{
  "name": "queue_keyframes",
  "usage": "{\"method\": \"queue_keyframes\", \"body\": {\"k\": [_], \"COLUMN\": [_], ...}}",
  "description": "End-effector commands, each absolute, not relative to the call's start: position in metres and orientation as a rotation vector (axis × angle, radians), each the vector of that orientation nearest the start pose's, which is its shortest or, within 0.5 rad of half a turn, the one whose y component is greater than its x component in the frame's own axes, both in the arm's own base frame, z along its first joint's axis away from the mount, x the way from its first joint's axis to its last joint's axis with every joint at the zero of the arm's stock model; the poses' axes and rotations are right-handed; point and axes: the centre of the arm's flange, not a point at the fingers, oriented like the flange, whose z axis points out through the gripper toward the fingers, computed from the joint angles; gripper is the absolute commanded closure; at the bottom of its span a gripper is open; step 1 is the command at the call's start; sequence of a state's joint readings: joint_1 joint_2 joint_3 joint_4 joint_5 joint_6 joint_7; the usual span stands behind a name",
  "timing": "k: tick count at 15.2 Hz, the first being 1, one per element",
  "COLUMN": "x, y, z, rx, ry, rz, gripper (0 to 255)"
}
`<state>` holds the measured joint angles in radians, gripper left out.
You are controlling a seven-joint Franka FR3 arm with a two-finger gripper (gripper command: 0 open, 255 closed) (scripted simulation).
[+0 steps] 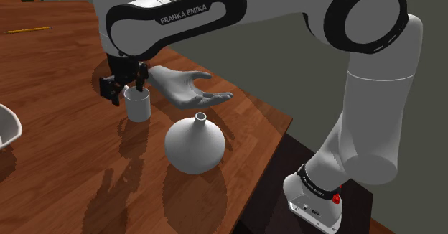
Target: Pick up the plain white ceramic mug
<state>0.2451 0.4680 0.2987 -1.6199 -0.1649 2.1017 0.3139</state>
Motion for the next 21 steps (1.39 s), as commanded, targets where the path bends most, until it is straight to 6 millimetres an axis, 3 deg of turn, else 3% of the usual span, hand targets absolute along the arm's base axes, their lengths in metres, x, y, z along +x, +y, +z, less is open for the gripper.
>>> {"method": "queue_keyframes", "body": {"k": [1, 5, 7, 8, 17, 21], "x": [0.599, 0.599, 0.599, 0.599, 0.599, 0.599], "y": [0.326, 0.326, 0.326, 0.325, 0.326, 0.326], "z": [0.355, 0.331, 0.331, 0.33, 0.331, 0.352], "rx": [-3.105, -3.105, -3.105, -3.105, -3.105, -3.105], "ry": [-0.435, -0.435, -0.435, -0.435, -0.435, -0.435], "rz": [-0.061, -0.061, -0.061, -0.061, -0.061, -0.061], "gripper": [0, 0, 0, 255, 255, 255]}}
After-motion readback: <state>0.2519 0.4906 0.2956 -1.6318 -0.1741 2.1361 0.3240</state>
